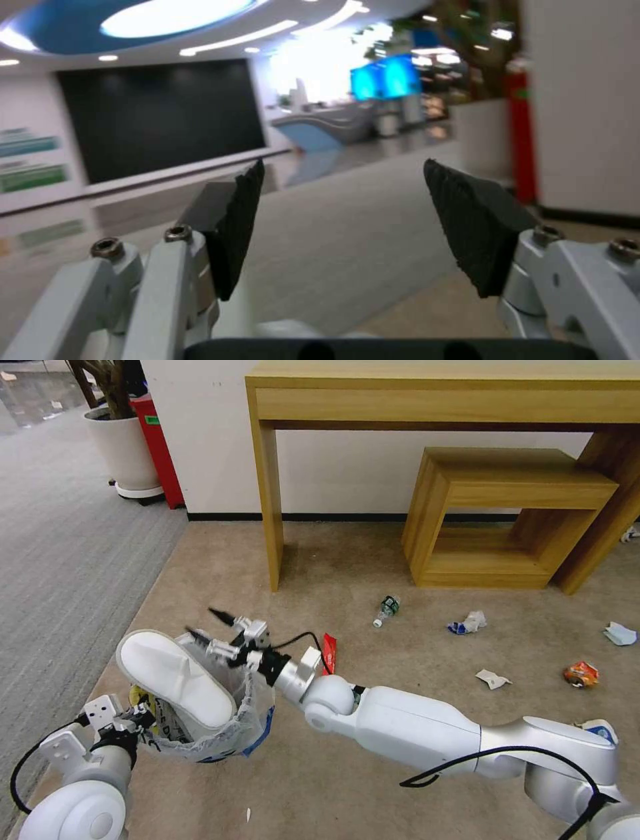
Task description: Pick up the trash bin and place the garbage on the floor into it.
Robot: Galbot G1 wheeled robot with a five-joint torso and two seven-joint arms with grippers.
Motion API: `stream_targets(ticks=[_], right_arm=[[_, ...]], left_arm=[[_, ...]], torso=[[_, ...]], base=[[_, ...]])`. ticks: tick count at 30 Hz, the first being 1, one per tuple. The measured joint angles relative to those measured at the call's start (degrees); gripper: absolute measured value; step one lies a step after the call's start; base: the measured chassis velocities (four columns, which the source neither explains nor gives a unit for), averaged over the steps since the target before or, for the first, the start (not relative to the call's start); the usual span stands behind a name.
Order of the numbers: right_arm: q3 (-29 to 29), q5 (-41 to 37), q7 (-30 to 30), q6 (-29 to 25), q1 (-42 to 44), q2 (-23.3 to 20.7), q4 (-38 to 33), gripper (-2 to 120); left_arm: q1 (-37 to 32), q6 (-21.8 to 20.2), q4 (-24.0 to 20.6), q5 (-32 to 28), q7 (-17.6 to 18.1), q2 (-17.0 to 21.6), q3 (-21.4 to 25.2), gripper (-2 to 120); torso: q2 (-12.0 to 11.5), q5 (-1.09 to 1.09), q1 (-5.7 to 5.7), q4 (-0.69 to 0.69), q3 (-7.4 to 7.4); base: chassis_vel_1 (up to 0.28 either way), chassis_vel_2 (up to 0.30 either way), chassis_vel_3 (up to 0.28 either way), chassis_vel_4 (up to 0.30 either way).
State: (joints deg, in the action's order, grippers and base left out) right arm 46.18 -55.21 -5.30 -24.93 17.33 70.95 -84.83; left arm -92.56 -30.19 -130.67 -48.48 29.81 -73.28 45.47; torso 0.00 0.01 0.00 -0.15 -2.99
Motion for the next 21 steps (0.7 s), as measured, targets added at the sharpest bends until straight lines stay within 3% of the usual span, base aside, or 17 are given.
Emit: stream_targets(ticks=[6,12,21], right_arm=[[-6.0,-1.3,-6.9,4.8,4.0,-1.8,0.0,75],[-11.8,-0.9,-9.8,6.8,7.9,-5.0,-0.7,80],[-21.5,-1.6,-11.9,10.1,13.3,-15.3,-7.0,83]], left_arm=[[0.1,0.1,0.6,0.2,0.0,0.1,0.1,3],[0.5,0.2,1.3,0.6,-0.1,0.0,-0.3,3],[1.3,0.2,2.8,1.2,-0.5,0.2,-0.9,3]], torso=[[0.0,0.00,0.00,-0.01,0.00],[0.0,0.00,0.00,0.00,0.00],[0.0,0.01,0.00,-0.01,0.00]], base=[[0.000,0.000,0.000,0.000],[0.000,0.000,0.000,0.000],[0.000,0.000,0.000,0.000]])
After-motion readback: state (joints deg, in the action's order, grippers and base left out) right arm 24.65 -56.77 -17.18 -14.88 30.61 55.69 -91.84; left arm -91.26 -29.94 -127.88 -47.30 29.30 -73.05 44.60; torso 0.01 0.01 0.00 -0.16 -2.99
